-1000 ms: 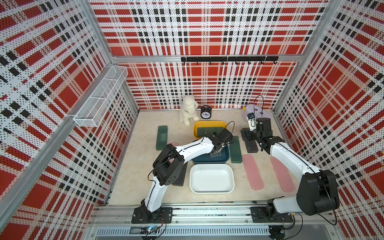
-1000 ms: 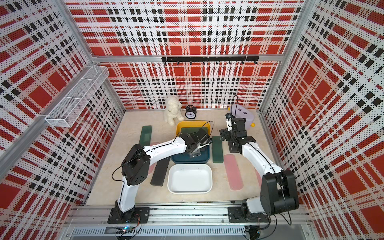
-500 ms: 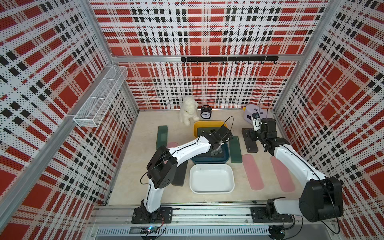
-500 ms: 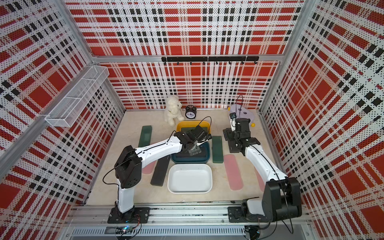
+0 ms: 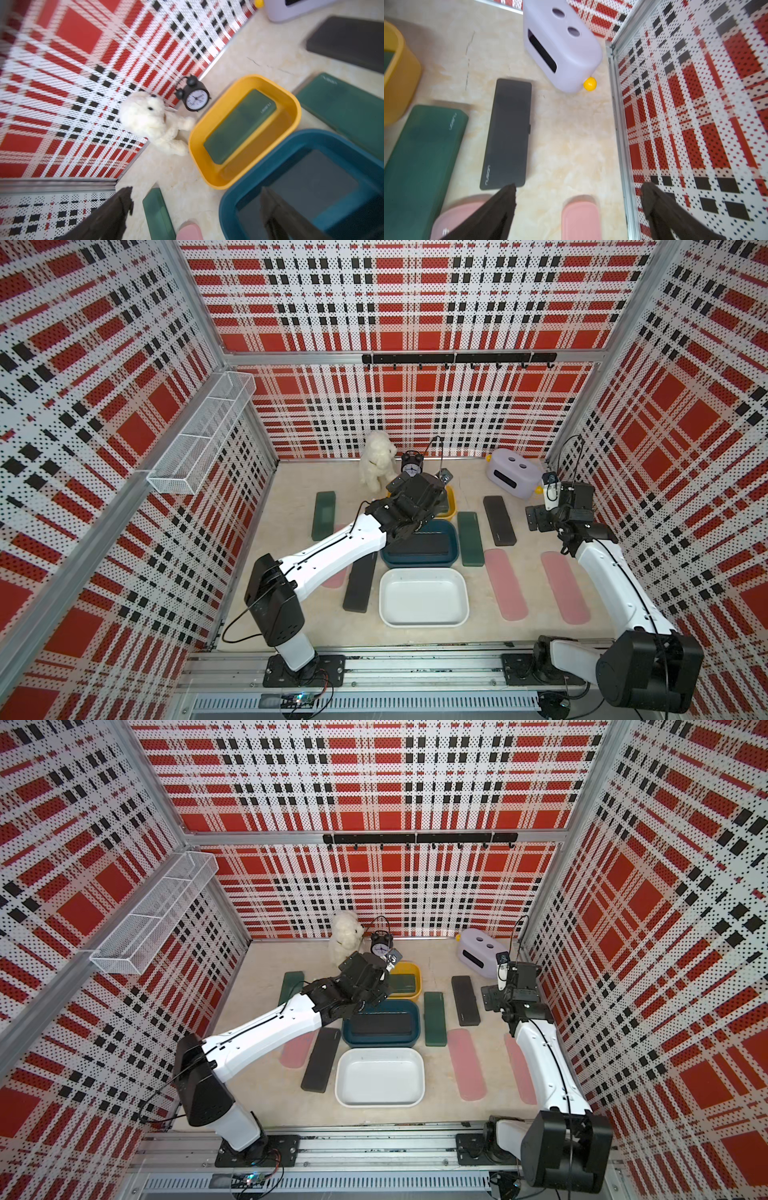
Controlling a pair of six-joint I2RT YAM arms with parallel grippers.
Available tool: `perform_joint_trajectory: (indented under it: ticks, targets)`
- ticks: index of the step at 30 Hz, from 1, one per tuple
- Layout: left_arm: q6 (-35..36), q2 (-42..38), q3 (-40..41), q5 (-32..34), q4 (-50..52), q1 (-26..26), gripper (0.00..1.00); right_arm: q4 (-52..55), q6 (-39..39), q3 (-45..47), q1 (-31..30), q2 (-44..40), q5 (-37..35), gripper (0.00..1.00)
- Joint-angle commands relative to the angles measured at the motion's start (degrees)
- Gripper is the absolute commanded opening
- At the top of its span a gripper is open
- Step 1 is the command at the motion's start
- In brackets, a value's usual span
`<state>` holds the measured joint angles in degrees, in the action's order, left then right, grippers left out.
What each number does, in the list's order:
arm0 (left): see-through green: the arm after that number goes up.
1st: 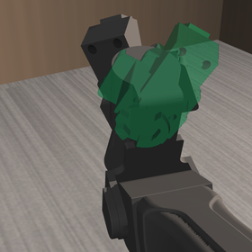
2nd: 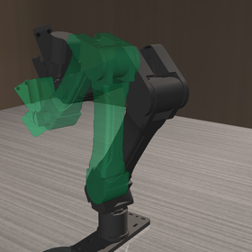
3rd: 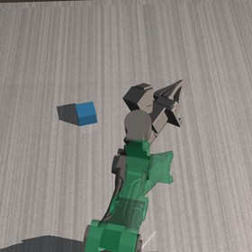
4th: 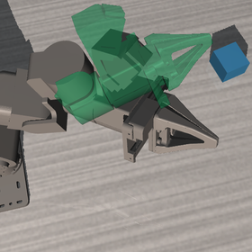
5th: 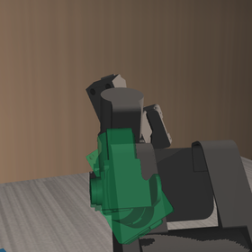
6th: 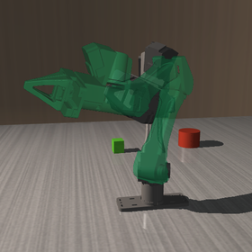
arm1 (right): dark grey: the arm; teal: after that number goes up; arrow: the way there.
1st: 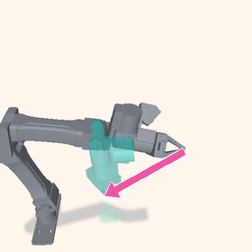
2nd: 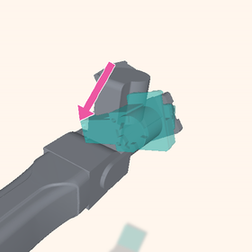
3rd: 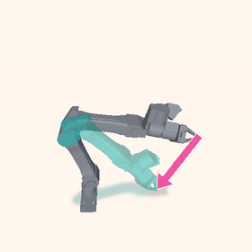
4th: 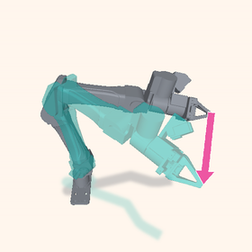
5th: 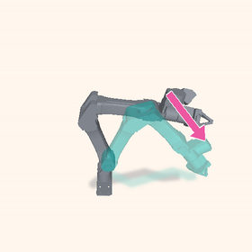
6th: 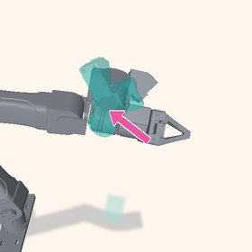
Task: Place the pencil cases by color into the storage box
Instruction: Place the pencil case at the storage box, then pick up the pencil case from the center of the board.
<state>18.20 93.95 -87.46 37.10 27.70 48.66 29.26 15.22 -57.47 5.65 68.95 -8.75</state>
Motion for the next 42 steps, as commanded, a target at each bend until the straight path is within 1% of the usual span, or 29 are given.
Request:
perform_joint_trajectory:
  ticks: [1, 3, 4, 7, 10, 13, 14, 15, 21, 24, 32, 42]
  targets:
    - [-4.93, -4.41, 2.71, 6.22, -7.23, -0.89, 0.99, 8.68, 4.74, -2.59, 0.86, -0.63, 0.78, 1.00]
    - [-7.75, -6.98, 4.08, 8.55, -10.22, -2.00, 0.99, 11.15, 6.36, -3.29, 0.96, -0.22, 0.30, 1.00]
    - [-9.30, -8.04, 4.22, 8.37, -10.84, -2.78, 0.99, 12.83, 7.82, -3.50, 1.07, -0.12, 0.23, 1.00]
    - [-15.45, -11.70, 4.53, 3.75, -11.66, -6.21, 0.99, 17.16, 10.74, -3.84, 1.42, 0.79, 0.85, 1.00]
    - [-21.29, -15.45, 5.70, -2.14, -12.98, -9.40, 0.99, 17.16, 10.74, -4.00, 2.18, 2.14, 0.85, 1.00]
    - [-25.12, -18.58, 7.76, -5.95, -14.05, -11.02, 0.99, 17.16, 10.74, -3.59, 3.85, 3.46, 0.85, 1.00]
    - [-26.03, -19.26, 8.50, -6.16, -14.34, -11.13, 0.99, 24.37, 13.68, -3.29, 4.77, 3.87, 2.61, 1.00]
    - [-26.76, -19.85, 8.95, -6.21, -14.34, -11.14, 0.99, 24.66, 13.89, -2.75, 5.51, 4.08, 2.86, 1.00]
    - [-28.56, -20.57, 11.46, -7.39, -13.32, -11.22, 0.99, 24.80, 14.06, -0.69, 9.54, 5.92, 4.94, 1.00]
    - [-28.61, -19.96, 11.47, -7.18, -12.79, -11.53, 0.99, 23.90, 13.60, -0.20, 11.06, 7.67, 5.71, 1.00]
    - [-27.87, -17.72, 6.81, -6.72, -10.08, -12.29, 0.99, 20.64, 12.82, 2.04, 13.66, 13.97, 7.17, 1.00]
    - [-27.07, -17.49, 4.37, -5.94, -8.88, -13.66, 0.99, 17.37, 12.81, 2.29, 17.49, 16.66, 6.53, 1.00]
